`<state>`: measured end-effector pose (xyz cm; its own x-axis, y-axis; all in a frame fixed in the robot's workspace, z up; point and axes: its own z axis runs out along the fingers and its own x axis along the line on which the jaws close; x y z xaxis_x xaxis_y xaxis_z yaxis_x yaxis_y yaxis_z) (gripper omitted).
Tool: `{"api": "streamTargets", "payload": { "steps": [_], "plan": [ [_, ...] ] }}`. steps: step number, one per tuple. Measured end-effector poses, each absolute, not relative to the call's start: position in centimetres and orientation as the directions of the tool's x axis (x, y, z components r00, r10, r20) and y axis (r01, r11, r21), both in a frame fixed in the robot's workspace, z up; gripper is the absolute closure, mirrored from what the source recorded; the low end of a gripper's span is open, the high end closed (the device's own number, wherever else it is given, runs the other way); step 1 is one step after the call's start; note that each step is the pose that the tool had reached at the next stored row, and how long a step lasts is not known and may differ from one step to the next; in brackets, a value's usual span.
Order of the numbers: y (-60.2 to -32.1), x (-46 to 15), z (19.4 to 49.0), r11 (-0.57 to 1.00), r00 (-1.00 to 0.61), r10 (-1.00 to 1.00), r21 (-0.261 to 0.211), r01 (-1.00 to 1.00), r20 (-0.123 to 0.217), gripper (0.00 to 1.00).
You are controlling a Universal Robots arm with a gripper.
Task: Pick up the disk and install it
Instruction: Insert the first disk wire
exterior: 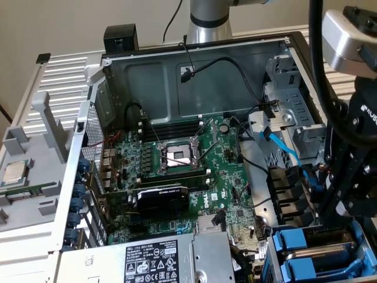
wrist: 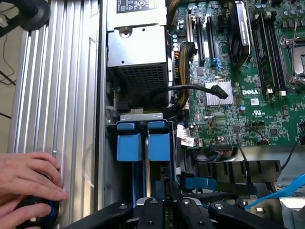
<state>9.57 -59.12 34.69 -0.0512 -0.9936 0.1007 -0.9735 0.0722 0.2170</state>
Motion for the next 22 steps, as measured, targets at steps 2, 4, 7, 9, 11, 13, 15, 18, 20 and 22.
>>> {"api": "streamTargets", "payload": {
  "steps": [2, 4, 7, 9, 11, 13, 15, 18, 20, 22],
  "plan": [
    [-59.12, 9.56, 34.7, 0.077, -0.056, -0.993, 0.217, -0.973, 0.1, 0.84],
    [-59.12, 9.56, 34.69, 0.086, -0.065, -0.993, 0.217, -0.972, 0.099, 0.84],
    [-59.12, 9.57, 34.67, 0.088, -0.068, -0.993, 0.217, -0.972, 0.098, 0.84],
    [-59.12, 9.59, 34.68, 0.088, -0.068, -0.993, 0.217, -0.972, 0.099, 0.84],
    [-59.12, 9.61, 34.68, 0.088, -0.068, -0.993, 0.217, -0.972, 0.099, 0.84],
    [-59.12, 9.61, 34.67, 0.088, -0.068, -0.993, 0.217, -0.972, 0.099, 0.84],
    [-59.14, 9.61, 34.63, 0.088, -0.068, -0.993, 0.217, -0.972, 0.098, 0.84],
    [-59.15, 9.62, 34.61, 0.088, -0.068, -0.993, 0.215, -0.973, 0.099, 0.84],
    [-59.15, 9.61, 34.6, 0.088, -0.068, -0.993, 0.215, -0.973, 0.099, 0.84],
    [-59.15, 9.59, 34.56, 0.088, -0.068, -0.993, 0.214, -0.973, 0.098, 0.84]
  ]
}}
